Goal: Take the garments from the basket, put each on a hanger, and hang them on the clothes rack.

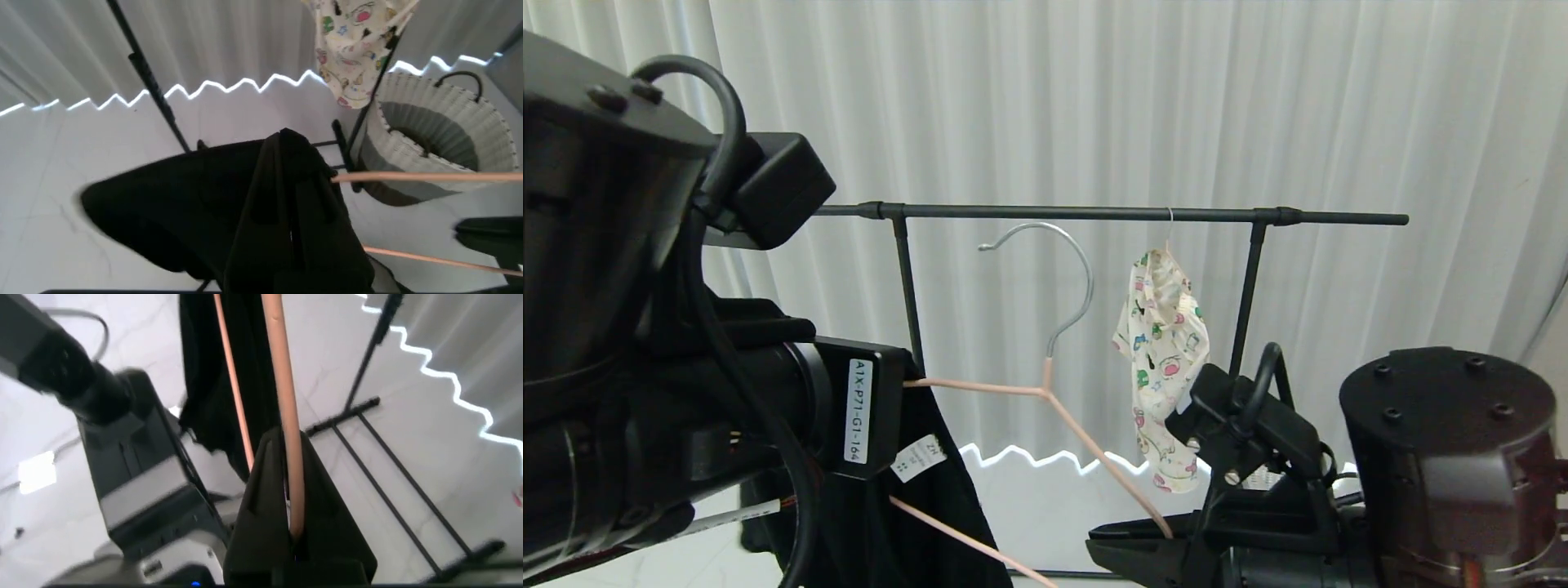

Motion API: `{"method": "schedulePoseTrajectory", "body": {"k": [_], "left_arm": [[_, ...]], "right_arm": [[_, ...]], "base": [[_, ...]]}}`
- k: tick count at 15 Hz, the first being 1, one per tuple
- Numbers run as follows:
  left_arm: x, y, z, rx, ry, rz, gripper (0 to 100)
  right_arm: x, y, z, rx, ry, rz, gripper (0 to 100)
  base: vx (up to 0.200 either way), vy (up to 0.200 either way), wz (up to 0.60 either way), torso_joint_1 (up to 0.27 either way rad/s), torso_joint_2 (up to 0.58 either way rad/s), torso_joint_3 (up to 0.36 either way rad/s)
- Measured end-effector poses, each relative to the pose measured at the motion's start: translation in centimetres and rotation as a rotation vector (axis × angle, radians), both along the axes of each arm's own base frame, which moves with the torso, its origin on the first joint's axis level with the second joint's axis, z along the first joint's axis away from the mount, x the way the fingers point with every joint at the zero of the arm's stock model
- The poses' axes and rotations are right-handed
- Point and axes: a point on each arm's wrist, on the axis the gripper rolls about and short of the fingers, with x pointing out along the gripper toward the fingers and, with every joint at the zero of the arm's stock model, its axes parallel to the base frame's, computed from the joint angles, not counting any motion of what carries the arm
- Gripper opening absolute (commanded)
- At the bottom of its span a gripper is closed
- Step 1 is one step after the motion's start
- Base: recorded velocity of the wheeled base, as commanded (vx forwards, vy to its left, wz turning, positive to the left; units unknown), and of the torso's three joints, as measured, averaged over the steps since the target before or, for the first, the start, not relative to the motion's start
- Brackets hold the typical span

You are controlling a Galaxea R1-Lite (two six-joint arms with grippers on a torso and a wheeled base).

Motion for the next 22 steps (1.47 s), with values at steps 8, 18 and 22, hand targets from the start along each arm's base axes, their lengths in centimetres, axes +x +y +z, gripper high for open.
{"method": "schedulePoseTrajectory", "body": {"k": [8, 18, 22], "left_arm": [[-2.2, -0.9, 0.8, -0.053, -0.03, -0.122, 0], [-3.5, -0.1, -0.2, -0.025, -0.068, -0.195, 100], [-4.1, 1.6, -0.3, -0.013, -0.089, -0.198, 100]], "right_arm": [[-0.6, 2.9, -1.2, -0.017, 0.019, -0.061, 0], [-0.1, 2.7, -0.5, 0.001, -0.017, -0.176, 0], [1.5, 1.4, 0.2, 0.018, -0.042, -0.266, 0]], "base": [[0.0, 0.0, 0.0, 0.0, 0.0, 0.0], [0.0, 0.0, 0.0, 0.0, 0.0, 0.0], [0.0, 0.0, 0.0, 0.0, 0.0, 0.0]]}}
